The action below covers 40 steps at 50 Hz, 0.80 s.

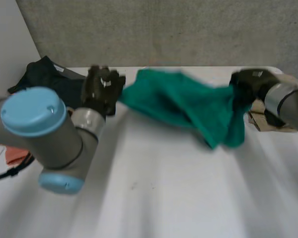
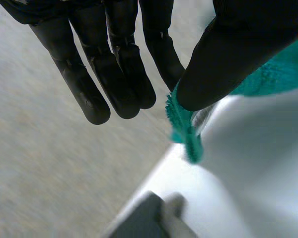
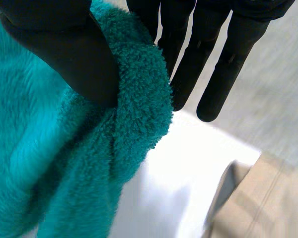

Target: Fold the laundry.

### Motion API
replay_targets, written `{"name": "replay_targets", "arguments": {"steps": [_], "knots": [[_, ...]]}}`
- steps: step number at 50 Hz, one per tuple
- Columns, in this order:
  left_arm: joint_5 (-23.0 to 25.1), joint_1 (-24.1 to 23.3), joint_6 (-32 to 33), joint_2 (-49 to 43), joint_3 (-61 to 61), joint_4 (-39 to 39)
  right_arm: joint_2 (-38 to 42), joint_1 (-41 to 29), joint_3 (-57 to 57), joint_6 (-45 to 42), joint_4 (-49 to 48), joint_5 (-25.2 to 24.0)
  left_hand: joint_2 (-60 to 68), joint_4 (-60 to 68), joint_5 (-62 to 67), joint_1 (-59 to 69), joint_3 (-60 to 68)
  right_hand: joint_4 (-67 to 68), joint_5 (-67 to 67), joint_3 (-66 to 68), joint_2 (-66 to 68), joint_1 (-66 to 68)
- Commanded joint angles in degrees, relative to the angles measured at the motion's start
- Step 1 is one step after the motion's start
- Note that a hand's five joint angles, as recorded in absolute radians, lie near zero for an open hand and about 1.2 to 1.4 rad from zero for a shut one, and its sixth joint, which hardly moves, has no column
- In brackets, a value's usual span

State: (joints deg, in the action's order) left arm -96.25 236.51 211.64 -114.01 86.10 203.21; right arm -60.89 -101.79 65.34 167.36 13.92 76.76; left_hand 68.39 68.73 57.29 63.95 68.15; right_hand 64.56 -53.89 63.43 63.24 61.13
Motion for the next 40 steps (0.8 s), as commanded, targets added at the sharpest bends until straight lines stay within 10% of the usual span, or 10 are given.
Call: {"name": "replay_targets", "arguments": {"steps": [1, 12, 17, 40], "knots": [[0.0, -0.4, -0.9, 5.9, 6.9, -0.4, 0.9, 0.1, 2.9, -0.1, 4.1, 0.3, 11.6, 11.3, 12.7, 16.0, 11.8, 9.3, -10.0, 10.4, 10.6, 12.7], [0.1, -0.8, -3.8, 6.6, 7.6, -0.7, 7.8, 6.3, 0.5, 15.6, -9.6, 5.1, 11.6, 11.3, 12.7, 16.0, 11.8, 3.9, -4.6, 5.1, 5.2, 7.4], [0.1, -2.1, -3.9, 6.4, 7.2, -0.8, 10.3, 6.3, -2.9, 12.3, -9.1, 9.7, 11.6, 11.3, 12.7, 16.0, 11.8, -54.6, 53.9, -53.4, -53.2, -51.1], [0.1, -2.7, -4.0, 8.2, 2.8, -3.2, -15.8, -2.9, 37.1, -31.1, -14.6, -1.8, 11.6, 11.3, 12.7, 16.0, 11.8, -47.4, 46.7, -46.3, -46.1, -44.0]]}}
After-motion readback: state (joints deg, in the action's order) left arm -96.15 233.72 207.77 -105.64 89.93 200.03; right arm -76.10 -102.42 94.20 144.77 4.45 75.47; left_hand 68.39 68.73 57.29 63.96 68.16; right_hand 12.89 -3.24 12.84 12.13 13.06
